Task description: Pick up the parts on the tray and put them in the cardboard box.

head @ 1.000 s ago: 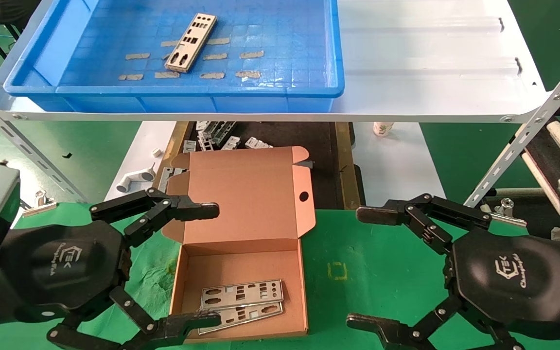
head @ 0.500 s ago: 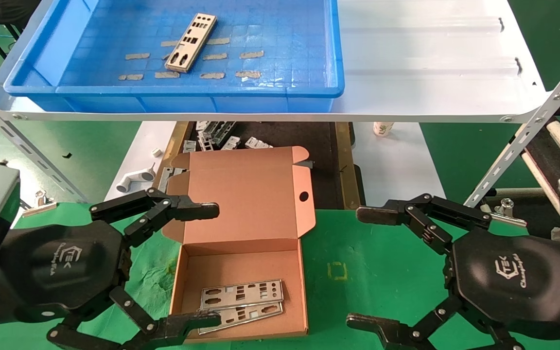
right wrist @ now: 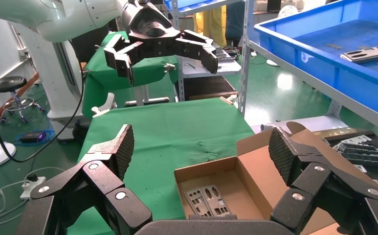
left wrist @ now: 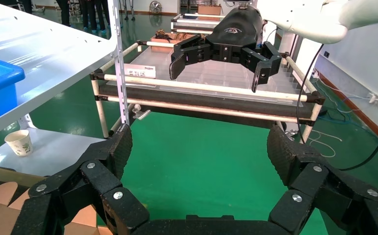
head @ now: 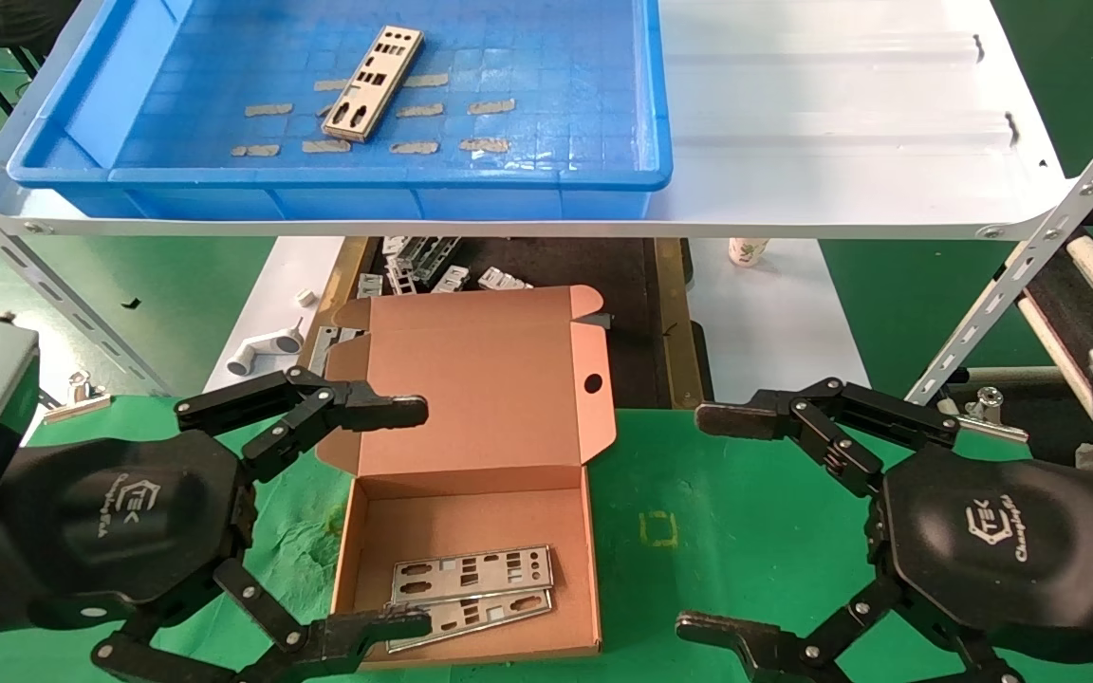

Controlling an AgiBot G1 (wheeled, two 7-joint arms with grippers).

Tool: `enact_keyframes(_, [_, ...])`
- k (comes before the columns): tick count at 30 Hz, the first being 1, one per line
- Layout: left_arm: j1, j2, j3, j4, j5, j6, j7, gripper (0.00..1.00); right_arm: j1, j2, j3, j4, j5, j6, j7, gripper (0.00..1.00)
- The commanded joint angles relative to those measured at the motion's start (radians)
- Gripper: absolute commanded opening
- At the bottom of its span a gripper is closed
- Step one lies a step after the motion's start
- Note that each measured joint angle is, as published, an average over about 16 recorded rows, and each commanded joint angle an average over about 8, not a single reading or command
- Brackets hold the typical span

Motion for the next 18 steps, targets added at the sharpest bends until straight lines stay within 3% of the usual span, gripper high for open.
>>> enact_keyframes(1, [0.0, 0.0, 0.0, 0.0, 0.0, 0.0, 0.0, 1.0, 0.0, 0.0, 0.0, 0.0, 0.0, 0.0, 0.0, 1.0])
enact_keyframes(18, [0.0, 0.0, 0.0, 0.0, 0.0, 0.0, 0.0, 1.0, 0.0, 0.0, 0.0, 0.0, 0.0, 0.0, 0.0, 1.0])
